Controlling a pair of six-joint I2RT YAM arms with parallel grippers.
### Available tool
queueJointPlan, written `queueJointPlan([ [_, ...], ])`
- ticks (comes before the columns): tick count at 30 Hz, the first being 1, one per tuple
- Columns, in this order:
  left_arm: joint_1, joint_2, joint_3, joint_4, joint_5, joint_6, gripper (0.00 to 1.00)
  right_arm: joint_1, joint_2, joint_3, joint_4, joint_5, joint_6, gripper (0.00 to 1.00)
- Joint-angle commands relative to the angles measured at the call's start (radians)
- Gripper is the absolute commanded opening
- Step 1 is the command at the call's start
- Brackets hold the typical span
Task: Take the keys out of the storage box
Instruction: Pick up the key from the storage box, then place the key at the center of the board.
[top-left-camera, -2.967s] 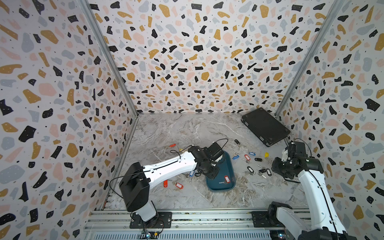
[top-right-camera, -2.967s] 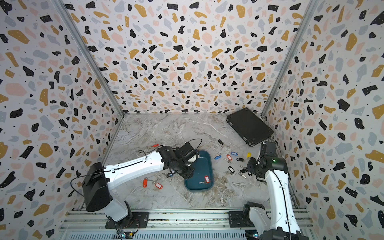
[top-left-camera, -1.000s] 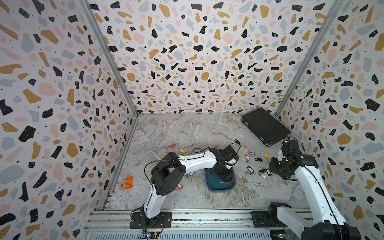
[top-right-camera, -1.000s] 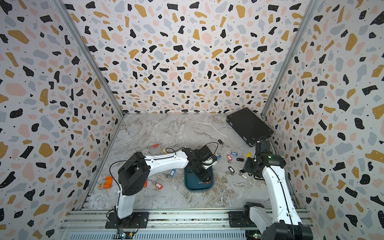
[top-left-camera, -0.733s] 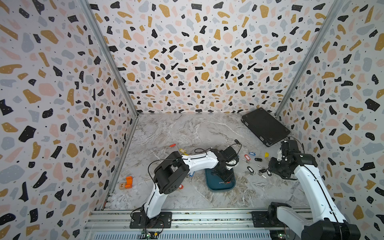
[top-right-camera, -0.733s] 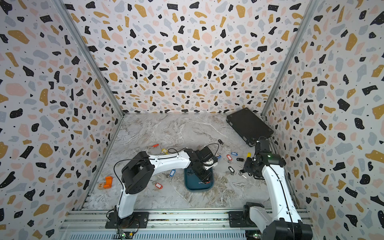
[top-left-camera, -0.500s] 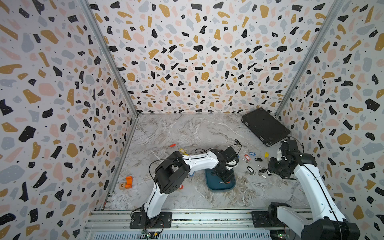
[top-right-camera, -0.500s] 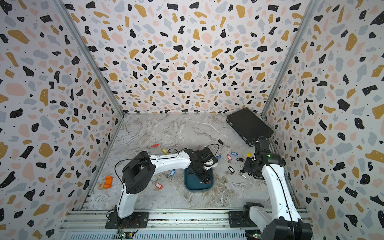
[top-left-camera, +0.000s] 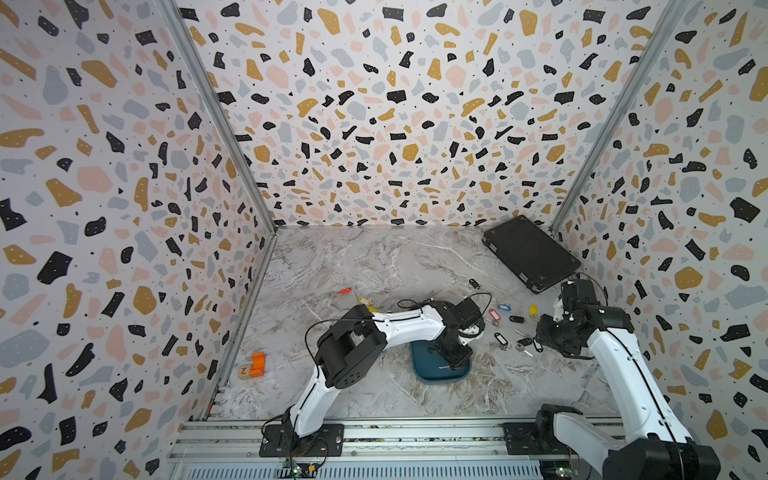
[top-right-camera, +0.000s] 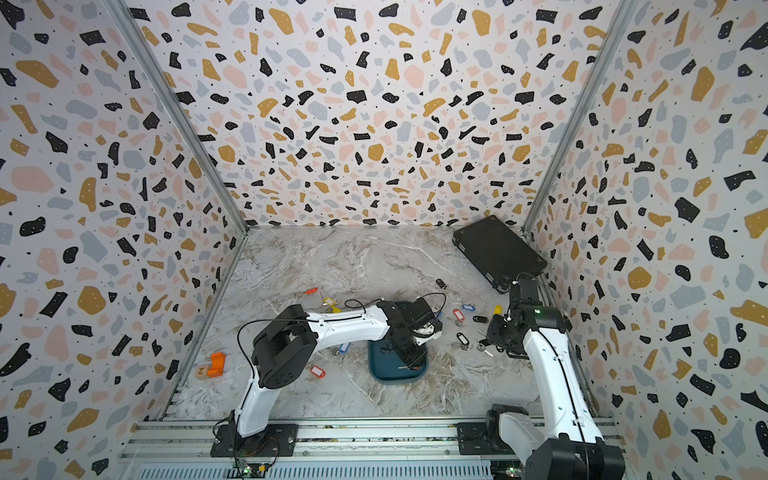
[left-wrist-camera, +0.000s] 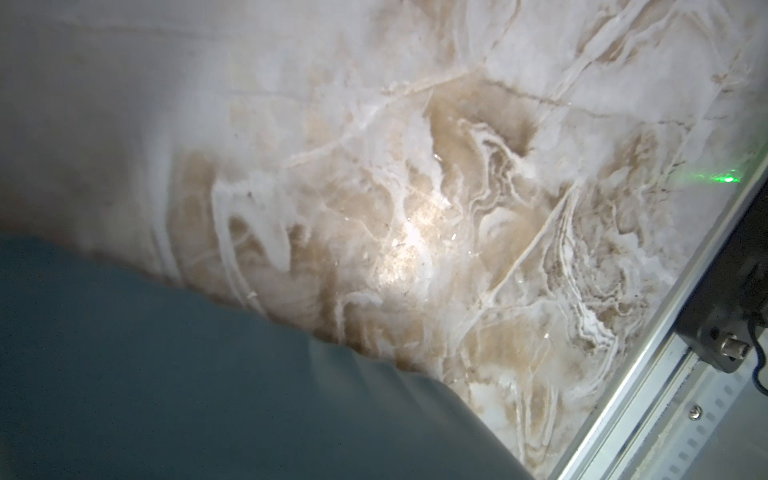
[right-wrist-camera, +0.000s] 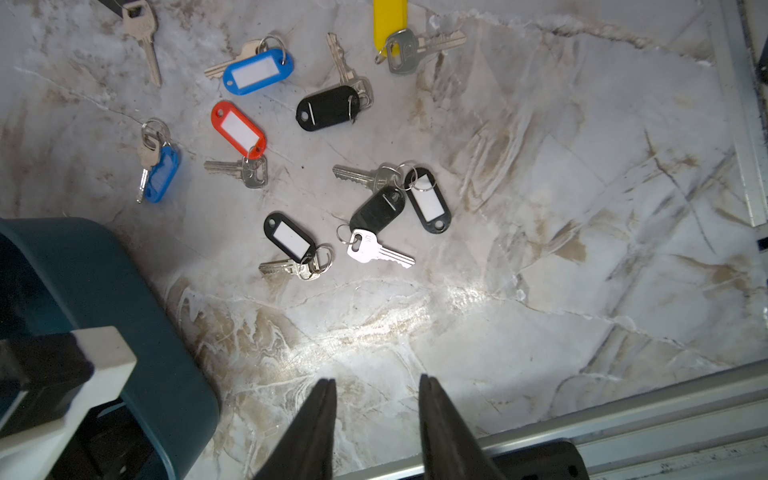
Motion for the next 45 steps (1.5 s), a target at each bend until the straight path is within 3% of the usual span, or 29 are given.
queueJointPlan([
  [1, -0.006, 0.021, 0.019, -0.042, -0.021, 0.004, 0.17, 0.006, -0.013, -0.001, -0.009, 0.006, -0.004, 0.38],
  [3, -0.007, 0.023, 0.023, -0.051, -0.033, -0.003, 0.01, 0.005, -0.018, -0.001, -0.008, 0.009, -0.003, 0.38],
  [4, -0.006, 0.025, 0.025, -0.058, -0.042, -0.006, 0.0, 0.005, -0.02, -0.001, -0.008, 0.009, -0.004, 0.38],
  [14, 0.006, -0.157, 0.008, -0.129, -0.161, -0.034, 0.0, 0.005, -0.035, 0.0, -0.008, 0.017, -0.001, 0.38],
  [25, 0.1, -0.384, 0.069, -0.286, -0.23, -0.098, 0.0, 0.006, -0.053, -0.002, -0.007, 0.016, -0.001, 0.37],
  [30, 0.247, -0.511, 0.002, -0.372, -0.253, -0.151, 0.0, 0.005, -0.052, -0.004, 0.0, -0.009, -0.005, 0.37],
  [36, 0.572, -0.646, -0.214, -0.399, -0.276, -0.23, 0.0, 0.024, -0.023, -0.004, 0.008, -0.075, -0.021, 0.37],
  [41, 0.814, -0.598, -0.291, -0.412, -0.241, -0.252, 0.0, 0.039, -0.016, -0.005, 0.009, -0.082, -0.024, 0.37],
  [45, 0.941, -0.486, -0.298, -0.385, -0.189, -0.26, 0.0, 0.041, -0.011, -0.006, 0.014, -0.094, -0.024, 0.37],
])
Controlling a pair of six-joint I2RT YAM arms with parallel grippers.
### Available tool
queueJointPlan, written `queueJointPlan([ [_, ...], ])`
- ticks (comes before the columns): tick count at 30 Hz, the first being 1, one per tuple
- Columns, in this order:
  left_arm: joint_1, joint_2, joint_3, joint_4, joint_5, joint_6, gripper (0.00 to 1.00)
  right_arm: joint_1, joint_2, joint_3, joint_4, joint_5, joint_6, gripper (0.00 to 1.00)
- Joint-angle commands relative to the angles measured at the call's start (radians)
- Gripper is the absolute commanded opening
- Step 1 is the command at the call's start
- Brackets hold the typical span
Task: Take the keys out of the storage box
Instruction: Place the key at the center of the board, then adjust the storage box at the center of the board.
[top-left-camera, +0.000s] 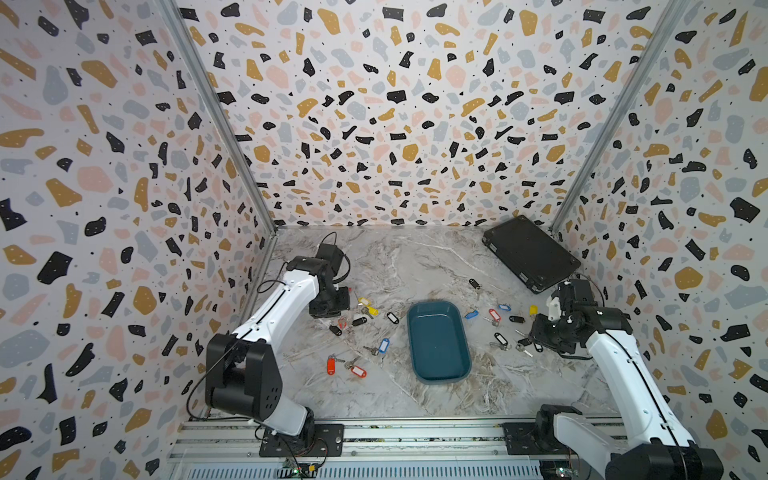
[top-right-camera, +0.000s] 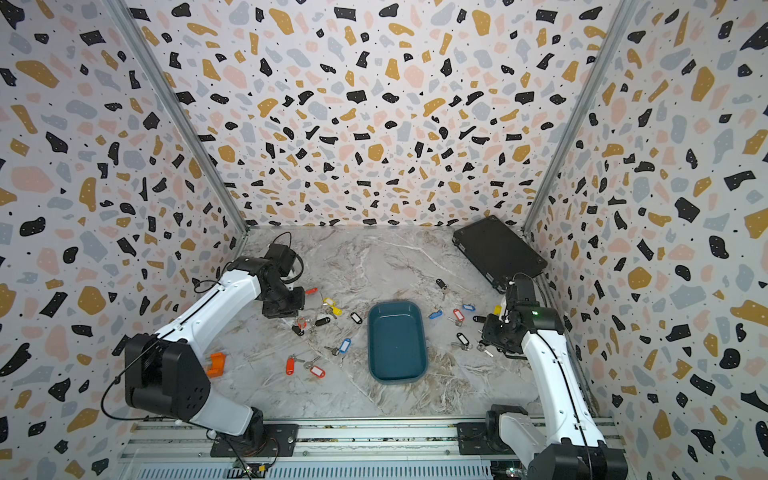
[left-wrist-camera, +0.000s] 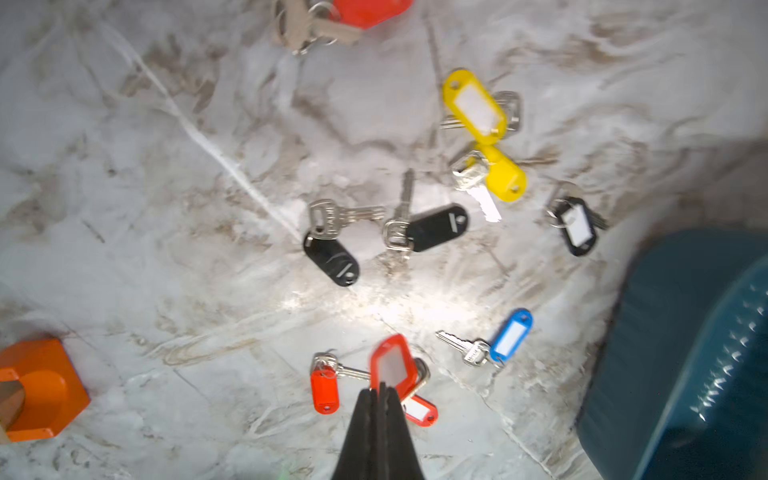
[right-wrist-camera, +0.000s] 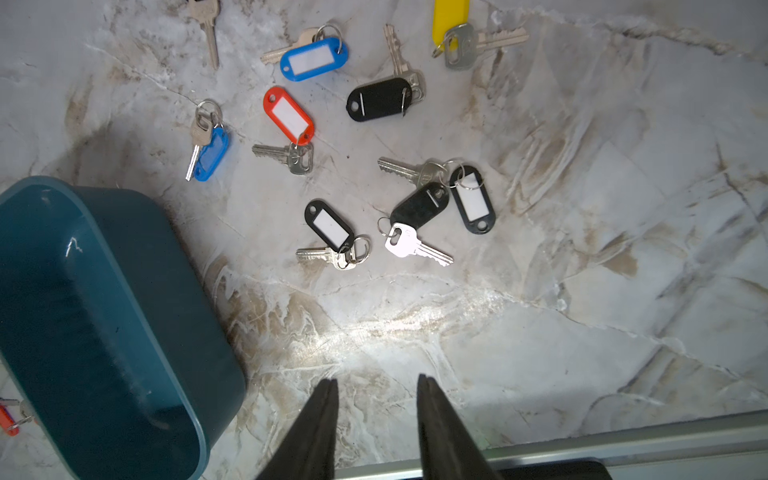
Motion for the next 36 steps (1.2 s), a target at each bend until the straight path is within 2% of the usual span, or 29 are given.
queueJointPlan([
  [1, 0.081, 0.09, -0.003, 0.007, 0.035, -0.028, 0.0, 0.007, 0.004, -0.002, 0.0, -0.02, -0.011, 0.37],
  [7, 0.216, 0.194, 0.031, 0.05, 0.008, -0.047, 0.0, 0.011, 0.003, -0.004, 0.001, -0.019, -0.012, 0.37],
  [12, 0.249, 0.271, 0.088, 0.027, 0.006, -0.024, 0.0, 0.013, 0.016, -0.007, 0.01, -0.032, -0.012, 0.38],
  [13, 0.25, 0.28, 0.093, 0.023, 0.004, -0.025, 0.1, 0.013, 0.019, -0.007, 0.01, -0.035, -0.011, 0.38],
  [14, 0.252, 0.283, 0.097, 0.021, 0.008, -0.028, 0.38, 0.013, 0.022, -0.007, 0.01, -0.034, -0.012, 0.39],
  [15, 0.252, 0.278, 0.096, 0.02, 0.022, -0.027, 0.56, 0.012, 0.024, -0.007, 0.009, -0.033, -0.012, 0.39],
  [16, 0.252, 0.263, 0.092, 0.02, 0.027, -0.033, 0.93, 0.013, 0.024, -0.006, 0.008, -0.031, -0.01, 0.39],
  [17, 0.25, 0.239, 0.083, 0.026, 0.038, -0.036, 1.0, 0.013, 0.021, -0.005, 0.009, -0.03, -0.011, 0.4],
  [22, 0.218, 0.076, 0.023, -0.039, 0.029, -0.061, 1.0, 0.013, 0.016, -0.001, 0.003, -0.03, -0.012, 0.4],
  [25, 0.123, -0.09, -0.041, -0.083, 0.018, -0.1, 0.99, 0.013, 0.008, 0.002, -0.002, -0.019, -0.01, 0.4],
  [30, -0.178, -0.275, -0.102, -0.144, 0.023, -0.266, 0.79, 0.013, -0.009, -0.001, 0.001, -0.01, -0.006, 0.4],
  [34, -0.37, -0.312, -0.19, -0.081, 0.085, -0.447, 0.49, 0.013, -0.006, -0.002, 0.003, 0.007, 0.0, 0.4],
  [36, -0.448, -0.302, -0.205, -0.046, 0.072, -0.533, 0.46, 0.013, -0.003, -0.002, 0.002, 0.008, 0.002, 0.4],
])
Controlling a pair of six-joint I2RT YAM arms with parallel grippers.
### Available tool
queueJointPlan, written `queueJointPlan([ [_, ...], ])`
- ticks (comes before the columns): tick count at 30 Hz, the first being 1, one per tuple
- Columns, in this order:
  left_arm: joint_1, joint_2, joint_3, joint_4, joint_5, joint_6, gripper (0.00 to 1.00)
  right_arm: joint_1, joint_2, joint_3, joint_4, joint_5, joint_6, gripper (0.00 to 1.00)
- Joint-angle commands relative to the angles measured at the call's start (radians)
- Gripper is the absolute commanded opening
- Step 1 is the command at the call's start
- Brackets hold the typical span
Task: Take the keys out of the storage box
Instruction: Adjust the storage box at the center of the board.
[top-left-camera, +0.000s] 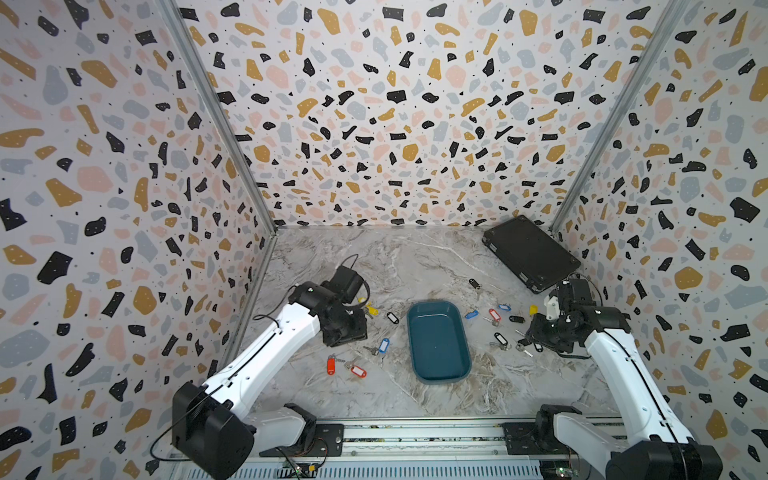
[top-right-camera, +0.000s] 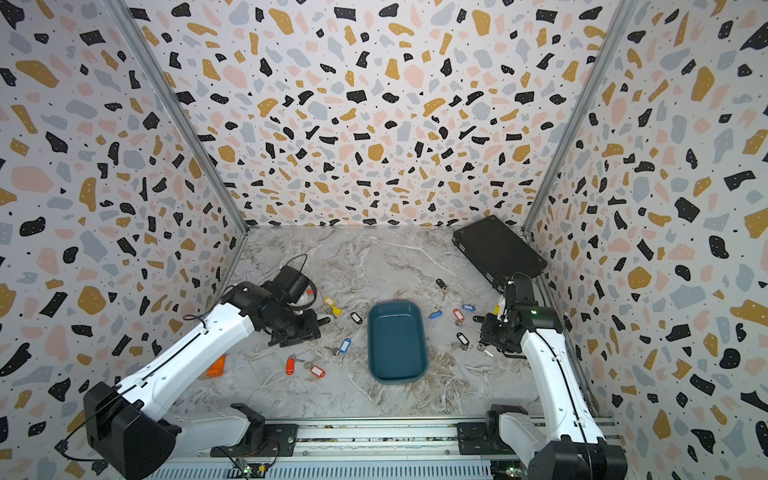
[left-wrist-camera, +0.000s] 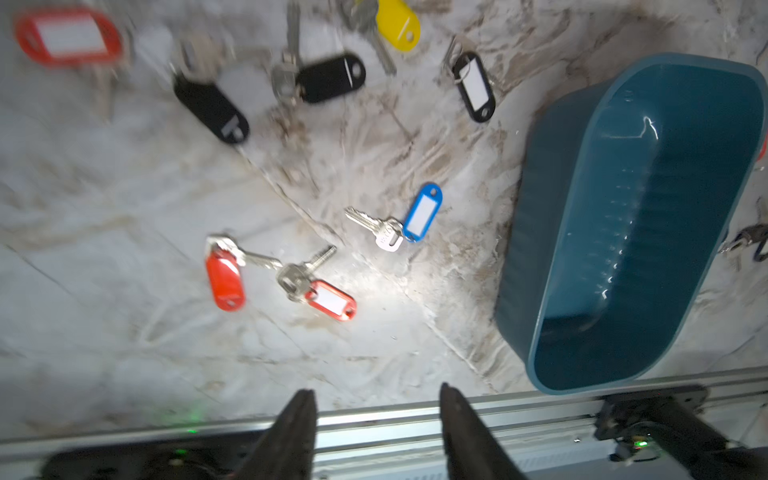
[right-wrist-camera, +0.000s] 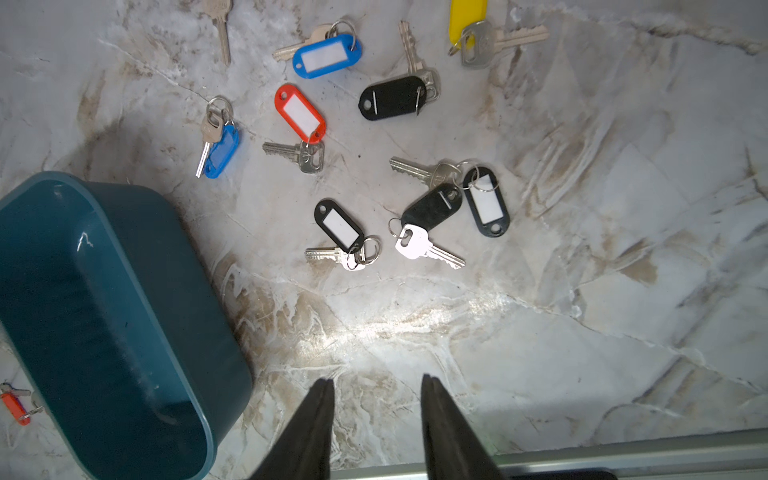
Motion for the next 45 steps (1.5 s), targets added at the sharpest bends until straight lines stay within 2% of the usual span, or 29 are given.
queueJointPlan([
  [1, -0.102, 0.031, -0.026, 0.032, -0.002, -0.205, 0.46, 0.007, -0.013, 0.004, -0.017, 0.021, 0.006, 0.4],
  [3, -0.171, 0.084, 0.012, 0.041, -0.026, -0.251, 0.5, 0.018, -0.016, 0.007, -0.021, 0.03, 0.008, 0.4],
  [4, -0.204, 0.12, 0.045, 0.04, -0.044, -0.27, 0.57, 0.026, -0.018, 0.005, -0.02, 0.032, 0.009, 0.4],
  [6, -0.255, 0.186, 0.105, 0.041, -0.069, -0.306, 0.81, 0.039, -0.016, 0.007, -0.02, 0.031, 0.008, 0.4],
  [8, -0.286, 0.241, 0.142, 0.064, -0.068, -0.34, 0.88, 0.05, -0.02, 0.007, -0.02, 0.03, 0.006, 0.4],
  [11, -0.307, 0.311, 0.167, 0.105, -0.056, -0.375, 0.89, 0.063, -0.031, 0.005, -0.02, 0.03, 0.004, 0.4],
  [16, -0.31, 0.409, 0.178, 0.169, -0.025, -0.385, 0.79, 0.068, -0.039, 0.0, -0.011, 0.017, 0.003, 0.4],
  [23, -0.311, 0.497, 0.21, 0.231, 0.002, -0.365, 0.75, 0.077, -0.041, -0.003, -0.008, 0.008, 0.0, 0.4],
  [26, -0.321, 0.543, 0.255, 0.224, 0.007, -0.348, 0.71, 0.078, -0.038, -0.002, -0.008, 0.008, 0.0, 0.4],
  [32, -0.339, 0.644, 0.381, 0.154, 0.007, -0.274, 0.35, 0.078, -0.033, -0.002, -0.009, 0.011, -0.002, 0.4],
  [35, -0.339, 0.683, 0.45, 0.079, -0.017, -0.213, 0.27, 0.078, -0.034, -0.001, -0.008, 0.012, -0.003, 0.4],
  [37, -0.339, 0.711, 0.493, 0.038, -0.03, -0.174, 0.19, 0.078, -0.033, -0.001, -0.008, 0.012, -0.003, 0.4],
  [41, -0.339, 0.765, 0.533, -0.01, -0.031, -0.134, 0.17, 0.078, -0.024, -0.001, -0.008, 0.014, -0.005, 0.4],
  [45, -0.34, 0.783, 0.525, -0.002, -0.016, -0.111, 0.22, 0.078, -0.019, -0.001, -0.007, 0.014, -0.005, 0.4],
])
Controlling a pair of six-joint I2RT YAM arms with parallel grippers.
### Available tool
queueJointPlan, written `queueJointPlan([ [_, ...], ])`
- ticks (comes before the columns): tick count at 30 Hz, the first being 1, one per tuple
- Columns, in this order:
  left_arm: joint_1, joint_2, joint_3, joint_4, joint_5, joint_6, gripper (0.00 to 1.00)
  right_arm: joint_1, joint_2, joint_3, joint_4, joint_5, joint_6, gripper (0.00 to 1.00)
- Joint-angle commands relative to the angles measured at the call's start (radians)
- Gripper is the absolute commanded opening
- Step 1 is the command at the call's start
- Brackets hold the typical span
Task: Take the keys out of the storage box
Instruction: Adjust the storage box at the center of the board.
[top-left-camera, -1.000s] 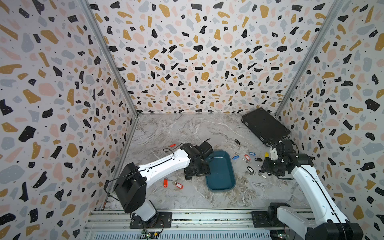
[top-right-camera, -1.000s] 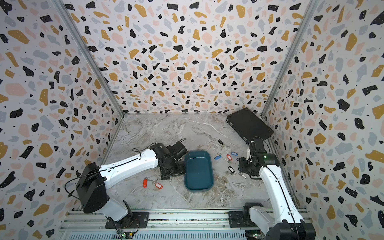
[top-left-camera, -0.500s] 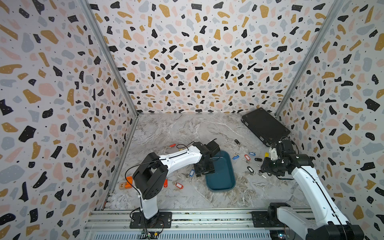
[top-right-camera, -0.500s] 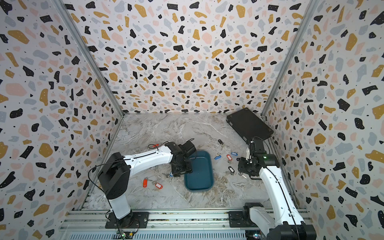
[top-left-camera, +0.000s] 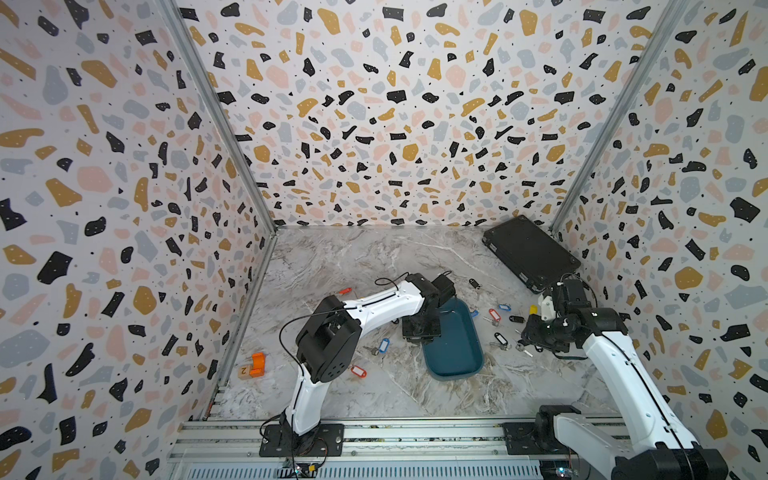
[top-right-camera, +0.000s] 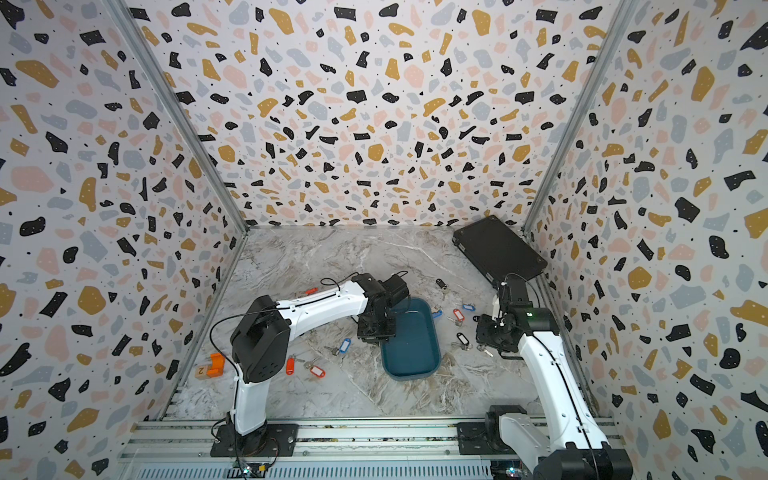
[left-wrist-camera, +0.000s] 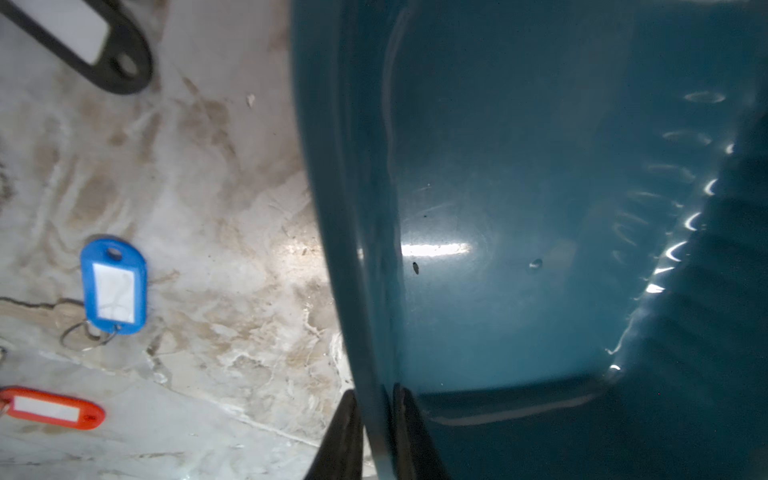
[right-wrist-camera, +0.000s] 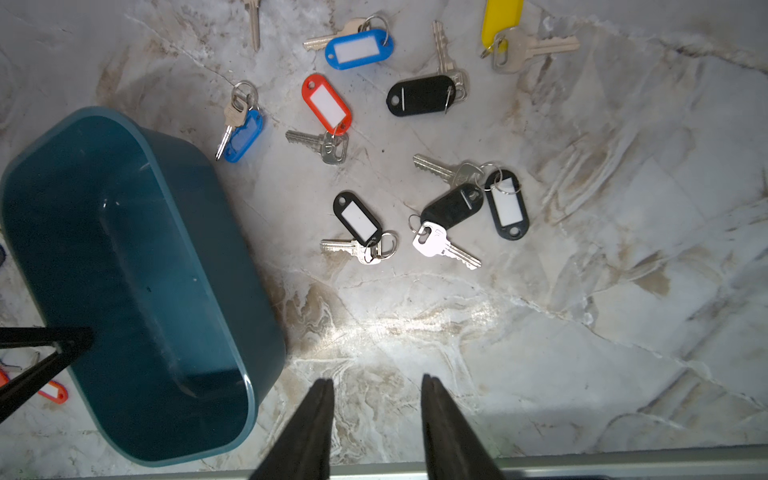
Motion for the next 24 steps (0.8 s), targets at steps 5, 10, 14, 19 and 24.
queueJointPlan([
  [5, -0.007, 0.028, 0.003, -0.037, 0.003, 0.04, 0.24, 0.005, 0.007, -0.001, -0.009, 0.003, -0.008, 0.4],
  [10, -0.007, 0.038, 0.019, -0.044, 0.007, 0.095, 0.03, 0.006, 0.004, -0.001, -0.01, 0.002, -0.009, 0.4],
  [14, -0.008, 0.043, 0.088, -0.119, -0.028, 0.265, 0.0, 0.005, 0.003, 0.001, -0.012, 0.0, -0.009, 0.4],
  [19, -0.007, 0.043, 0.156, -0.227, -0.121, 0.543, 0.0, 0.005, 0.007, 0.001, -0.012, -0.003, -0.009, 0.4],
  [24, -0.01, -0.007, 0.122, -0.207, -0.145, 0.847, 0.0, 0.006, 0.006, 0.001, -0.012, -0.003, -0.009, 0.4],
])
